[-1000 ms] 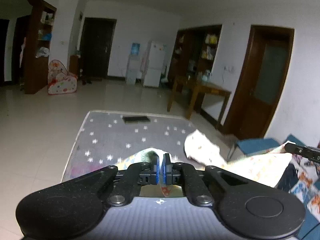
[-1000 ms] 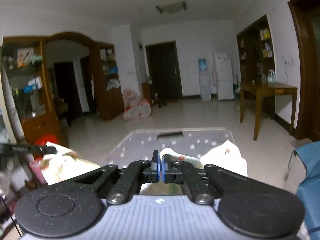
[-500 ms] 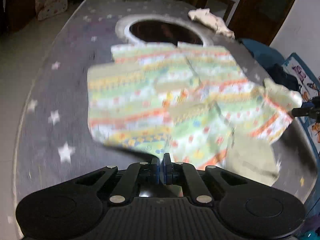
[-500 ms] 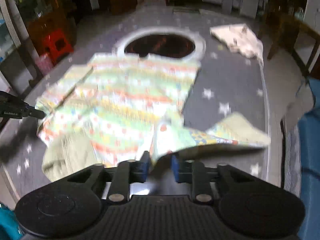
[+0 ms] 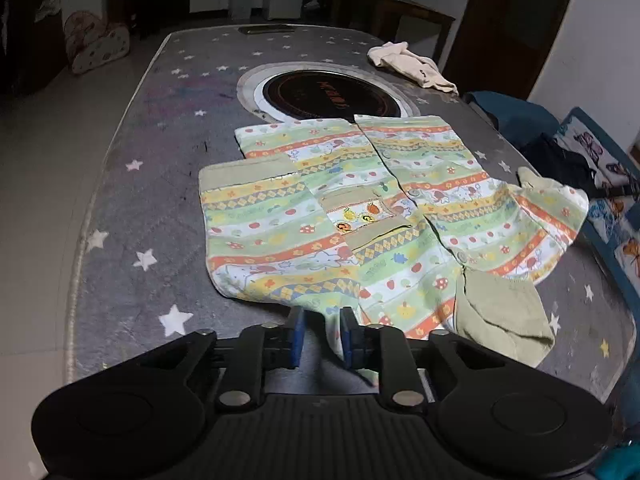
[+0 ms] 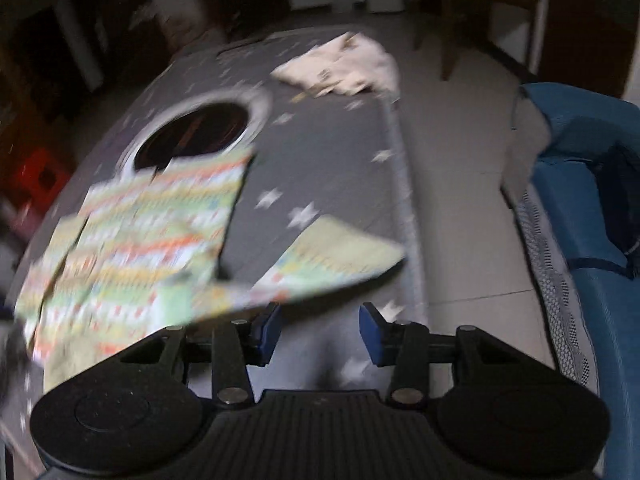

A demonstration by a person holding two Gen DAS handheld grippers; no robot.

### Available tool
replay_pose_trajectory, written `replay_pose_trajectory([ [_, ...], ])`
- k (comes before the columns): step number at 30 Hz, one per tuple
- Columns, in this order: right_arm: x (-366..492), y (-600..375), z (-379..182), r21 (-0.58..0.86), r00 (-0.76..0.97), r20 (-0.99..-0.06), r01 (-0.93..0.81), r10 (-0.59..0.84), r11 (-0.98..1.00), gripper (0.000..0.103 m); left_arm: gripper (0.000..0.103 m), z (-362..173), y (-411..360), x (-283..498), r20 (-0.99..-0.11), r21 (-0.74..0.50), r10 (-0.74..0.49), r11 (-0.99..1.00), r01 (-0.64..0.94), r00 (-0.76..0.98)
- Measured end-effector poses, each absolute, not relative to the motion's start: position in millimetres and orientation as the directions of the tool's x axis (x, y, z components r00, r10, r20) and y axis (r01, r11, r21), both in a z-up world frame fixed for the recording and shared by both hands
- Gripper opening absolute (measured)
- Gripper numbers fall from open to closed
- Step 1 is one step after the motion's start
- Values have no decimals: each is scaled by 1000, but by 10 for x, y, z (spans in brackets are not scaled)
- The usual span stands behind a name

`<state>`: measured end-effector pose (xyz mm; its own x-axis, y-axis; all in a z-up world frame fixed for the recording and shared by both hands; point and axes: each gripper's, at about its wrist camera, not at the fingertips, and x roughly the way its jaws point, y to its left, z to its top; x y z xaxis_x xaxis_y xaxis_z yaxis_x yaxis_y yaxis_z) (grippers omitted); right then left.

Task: Fold clothes

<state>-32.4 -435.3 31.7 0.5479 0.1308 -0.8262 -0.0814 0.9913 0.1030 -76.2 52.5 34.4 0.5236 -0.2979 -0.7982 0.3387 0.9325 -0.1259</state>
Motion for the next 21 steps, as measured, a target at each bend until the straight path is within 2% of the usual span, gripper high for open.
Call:
replay_pose_trajectory([
  [1,-273,-4405,305,104,556,-822,-64,122,992,43,28,355,533,-761,-798,-120,-293,934,338,526],
  [7,34,-4723,234,114,603,-795,38,68,993,43,29,413,420,-686,-783,-138,-315,929,345,536],
  [12,163,-4644,78,88,594,-800,-14,79,996,43,30,372,108,-588,-783,-155,-362,901,405,506],
  [14,213,-4608,14,77,590,-803,-37,84,996,48,31,336,-21,-538,-783,-168,-383,889,427,490],
  [18,313,-4537,-114,56,581,-808,-83,94,995,49,31,241,-282,-461,-785,-190,-423,860,473,452],
  [19,339,-4519,-146,51,579,-810,-94,96,994,47,31,221,-328,-447,-786,-195,-430,854,481,444],
  [21,389,-4483,-210,41,574,-812,-117,101,992,32,32,172,-431,-412,-789,-207,-444,843,496,425],
])
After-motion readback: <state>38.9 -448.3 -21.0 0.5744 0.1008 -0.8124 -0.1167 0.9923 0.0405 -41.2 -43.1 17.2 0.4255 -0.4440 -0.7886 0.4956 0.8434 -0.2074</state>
